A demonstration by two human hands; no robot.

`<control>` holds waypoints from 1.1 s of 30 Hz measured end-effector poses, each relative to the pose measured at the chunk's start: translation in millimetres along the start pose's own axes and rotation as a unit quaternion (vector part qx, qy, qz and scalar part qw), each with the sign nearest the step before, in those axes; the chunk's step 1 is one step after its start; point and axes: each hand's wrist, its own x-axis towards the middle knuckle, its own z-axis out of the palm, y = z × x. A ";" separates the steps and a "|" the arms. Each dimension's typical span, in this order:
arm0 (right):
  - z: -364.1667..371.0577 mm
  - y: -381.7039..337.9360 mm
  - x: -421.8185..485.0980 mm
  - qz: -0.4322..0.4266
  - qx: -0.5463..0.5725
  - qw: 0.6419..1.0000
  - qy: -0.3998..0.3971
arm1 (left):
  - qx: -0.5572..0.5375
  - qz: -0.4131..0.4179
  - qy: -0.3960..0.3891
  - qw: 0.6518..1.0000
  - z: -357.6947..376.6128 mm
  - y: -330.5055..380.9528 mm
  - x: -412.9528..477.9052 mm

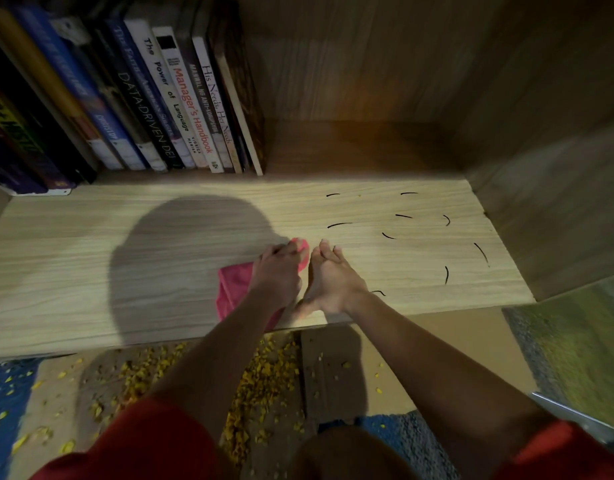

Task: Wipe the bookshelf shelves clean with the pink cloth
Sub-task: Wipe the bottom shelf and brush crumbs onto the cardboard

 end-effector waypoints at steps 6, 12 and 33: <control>-18.2 65.4 -33.9 -0.059 -0.027 0.997 0.042 | -0.039 -0.025 -0.005 0.999 8.8 24.5 -33.5; -4.5 113.3 -47.9 -0.011 -0.074 0.994 0.082 | -0.034 0.040 -0.012 0.999 32.9 48.5 -56.1; 0.1 124.2 -37.7 0.016 0.044 0.993 0.109 | 0.000 0.081 -0.026 0.996 4.6 25.7 -31.1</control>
